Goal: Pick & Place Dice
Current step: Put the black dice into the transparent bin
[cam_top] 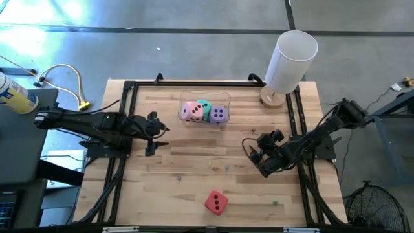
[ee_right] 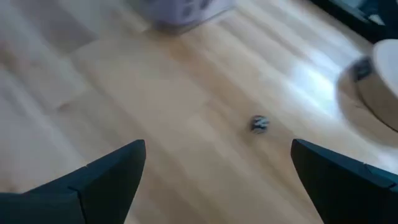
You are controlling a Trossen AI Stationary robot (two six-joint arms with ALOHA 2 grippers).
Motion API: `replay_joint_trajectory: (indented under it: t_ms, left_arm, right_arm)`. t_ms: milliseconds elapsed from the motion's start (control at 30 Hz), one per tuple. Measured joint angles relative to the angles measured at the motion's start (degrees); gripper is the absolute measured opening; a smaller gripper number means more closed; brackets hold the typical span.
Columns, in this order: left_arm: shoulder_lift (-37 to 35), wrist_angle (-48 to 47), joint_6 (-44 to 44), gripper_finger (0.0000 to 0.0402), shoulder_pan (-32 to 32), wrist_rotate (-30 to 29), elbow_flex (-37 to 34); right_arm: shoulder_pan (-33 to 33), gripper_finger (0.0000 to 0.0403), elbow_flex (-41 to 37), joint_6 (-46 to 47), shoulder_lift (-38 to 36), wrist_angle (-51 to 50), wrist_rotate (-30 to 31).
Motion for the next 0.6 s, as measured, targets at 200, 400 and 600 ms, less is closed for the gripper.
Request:
replay_joint_trajectory:
  t_ms: [200, 400, 600]
  left_arm:
    - [-4.8, 10.1, -3.7, 0.0285, -0.7, 1.6, -7.8]
    - [-5.8, 18.5, -5.1, 0.0285, -3.6, 3.0, -12.0]
    - [-5.3, 22.8, -5.0, 0.0285, -7.2, 3.1, -12.5]
  right_arm:
    - [-1.3, 0.0394, -9.5, 1.2, -7.5, 10.9, -1.1]
    - [-1.3, 0.0394, -15.0, -2.1, -9.4, 22.3, -0.8]
    - [-4.0, 0.0394, -15.3, -3.8, -7.3, 22.8, -1.2]
